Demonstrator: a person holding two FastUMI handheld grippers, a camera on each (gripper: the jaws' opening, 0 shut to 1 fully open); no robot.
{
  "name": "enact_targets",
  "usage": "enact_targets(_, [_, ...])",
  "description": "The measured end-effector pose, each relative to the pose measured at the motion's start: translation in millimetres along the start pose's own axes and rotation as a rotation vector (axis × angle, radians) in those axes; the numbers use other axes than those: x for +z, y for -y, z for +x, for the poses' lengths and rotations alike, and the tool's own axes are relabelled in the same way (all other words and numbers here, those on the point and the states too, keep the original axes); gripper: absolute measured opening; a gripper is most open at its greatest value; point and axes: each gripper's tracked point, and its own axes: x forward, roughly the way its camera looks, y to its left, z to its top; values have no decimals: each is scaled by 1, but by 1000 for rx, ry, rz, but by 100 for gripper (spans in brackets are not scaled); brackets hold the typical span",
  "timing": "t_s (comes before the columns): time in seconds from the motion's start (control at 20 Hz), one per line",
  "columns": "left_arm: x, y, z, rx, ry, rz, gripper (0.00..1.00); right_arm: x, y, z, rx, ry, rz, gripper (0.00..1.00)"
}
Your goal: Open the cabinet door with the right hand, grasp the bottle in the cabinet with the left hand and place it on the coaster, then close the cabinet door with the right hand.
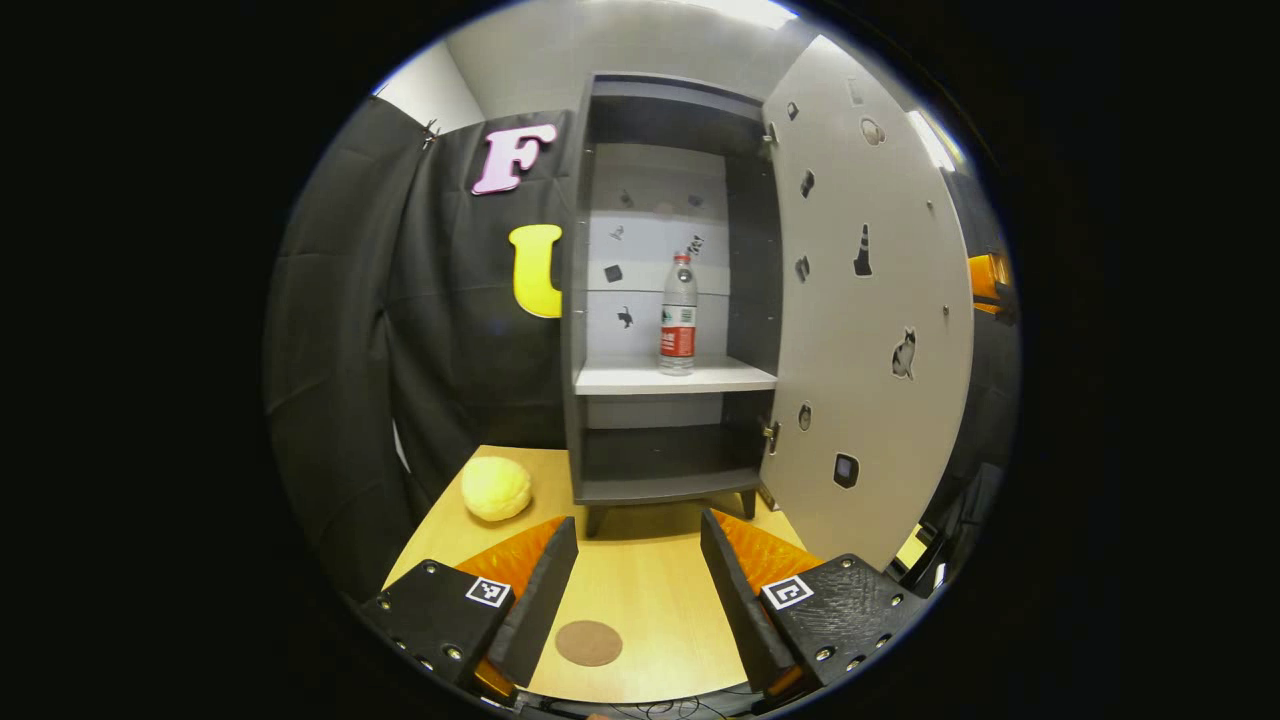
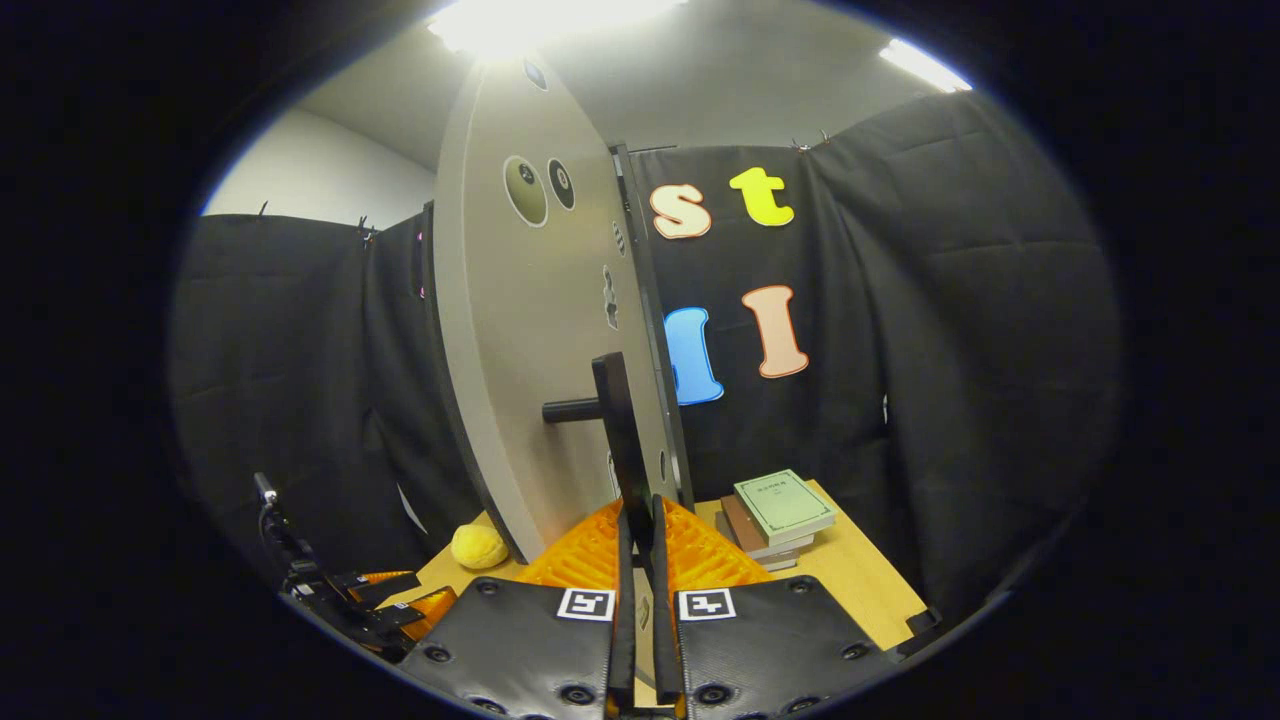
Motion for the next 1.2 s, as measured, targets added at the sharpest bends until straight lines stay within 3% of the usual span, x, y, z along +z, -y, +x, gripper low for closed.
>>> enact_targets(0.3, [3, 16, 15, -42, -3, 13, 73, 6, 39, 1, -72, 39, -88, 6])
enact_targets(0.55, [7, 15, 15, -42, -8, -27, 73, 5, 39, 5, -36, 37, -43, 6])
enact_targets(0.75, [24, 6, 13, -27, 16, -39, 73, -1, 40, -2, 10, 5, 67, 7])
enact_targets(0.8, [31, -2, 19, -14, 21, -42, 71, -2, 45, -3, 6, -4, 80, 14])
enact_targets(0.85, [37, -10, 24, 2, 27, -44, 73, -4, 50, -3, -10, -21, 92, 14])
enact_targets(0.9, [40, -12, 30, 10, 35, -49, 71, -6, 56, -11, -34, -33, 102, 25])
enact_targets(1.0, [56, -15, 36, 20, 65, -61, 71, -2, 69, -35, -70, -10, 107, 25])
enact_targets(1.05, [62, -16, 39, 22, 71, -56, 71, 2, 76, -44, -93, 9, 98, 30])
enact_targets(1.1, [65, -17, 46, 32, 76, -46, 73, 3, 86, -45, -125, 24, 82, 42])
enact_targets(1.15, [72, -15, 53, 31, 82, -35, 73, 4, 97, -46, -150, 28, 66, 45])
enact_targets(1.2, [78, -13, 62, 36, 87, -25, 70, 2, 109, -43, -180, 24, 55, 62])
